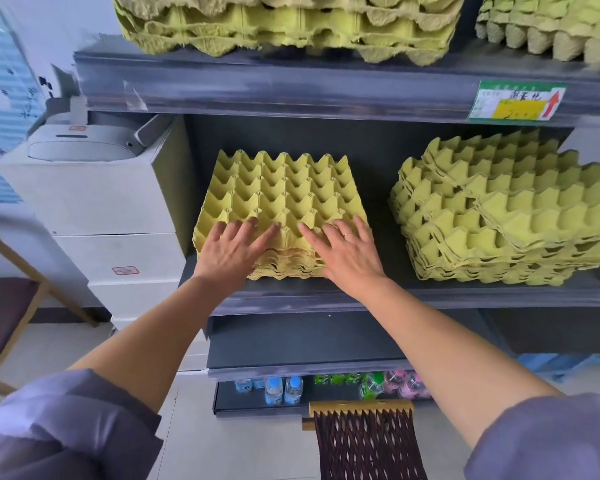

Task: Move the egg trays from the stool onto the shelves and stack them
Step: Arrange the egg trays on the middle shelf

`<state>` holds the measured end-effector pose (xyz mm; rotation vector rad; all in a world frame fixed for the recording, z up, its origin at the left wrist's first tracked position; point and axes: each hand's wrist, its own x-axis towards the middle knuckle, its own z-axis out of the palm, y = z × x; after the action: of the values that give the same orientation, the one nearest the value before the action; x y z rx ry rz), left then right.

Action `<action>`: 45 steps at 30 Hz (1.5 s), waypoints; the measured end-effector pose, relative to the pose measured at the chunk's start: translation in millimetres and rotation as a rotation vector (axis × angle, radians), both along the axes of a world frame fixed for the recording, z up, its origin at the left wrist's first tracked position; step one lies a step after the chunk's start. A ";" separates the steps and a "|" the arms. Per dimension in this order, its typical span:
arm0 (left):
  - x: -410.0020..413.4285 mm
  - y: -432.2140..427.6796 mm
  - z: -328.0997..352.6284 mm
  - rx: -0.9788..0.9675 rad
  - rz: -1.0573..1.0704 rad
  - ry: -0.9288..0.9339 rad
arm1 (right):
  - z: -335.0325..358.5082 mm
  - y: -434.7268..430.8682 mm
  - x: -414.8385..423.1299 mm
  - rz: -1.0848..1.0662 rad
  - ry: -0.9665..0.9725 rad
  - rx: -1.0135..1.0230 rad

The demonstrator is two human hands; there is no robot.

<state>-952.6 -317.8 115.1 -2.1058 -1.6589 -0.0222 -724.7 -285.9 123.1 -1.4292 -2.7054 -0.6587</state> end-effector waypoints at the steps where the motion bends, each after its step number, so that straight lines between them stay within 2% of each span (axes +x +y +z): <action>1: 0.4 2.7 -0.7 -0.017 0.015 0.016 | 1.1 1.2 -2.5 -0.001 0.000 -0.011; 7: 4.7 6.5 3.1 0.000 0.012 0.037 | 6.0 2.5 -9.8 -0.032 0.029 0.000; 12: -2.6 11.2 14.6 0.143 -0.047 0.033 | 13.1 11.6 -9.9 -0.021 0.074 0.137; 15: -13.4 17.5 21.6 0.172 -0.104 0.012 | 16.5 11.3 -15.3 -0.003 0.079 0.121; 21: -12.5 10.6 8.8 -0.040 -0.035 0.039 | 5.5 6.6 -18.6 0.006 0.064 -0.057; 31: -19.7 2.2 17.8 -0.100 -0.021 0.052 | 3.7 0.1 -25.1 0.038 0.110 0.000; 36: -21.8 -2.6 12.3 -0.038 -0.064 0.050 | -2.9 -0.7 -19.9 0.069 0.123 0.079; 42: -23.6 -3.0 18.1 -0.097 -0.060 0.090 | -5.7 -5.5 -24.3 0.078 0.123 0.067; 45: -21.3 1.4 19.8 -0.171 0.008 0.109 | -5.7 -1.3 -27.1 0.072 0.108 0.048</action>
<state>-973.8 -316.4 134.8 -2.1816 -1.6561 0.2404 -751.7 -287.2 117.4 -1.3107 -2.6262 -0.6194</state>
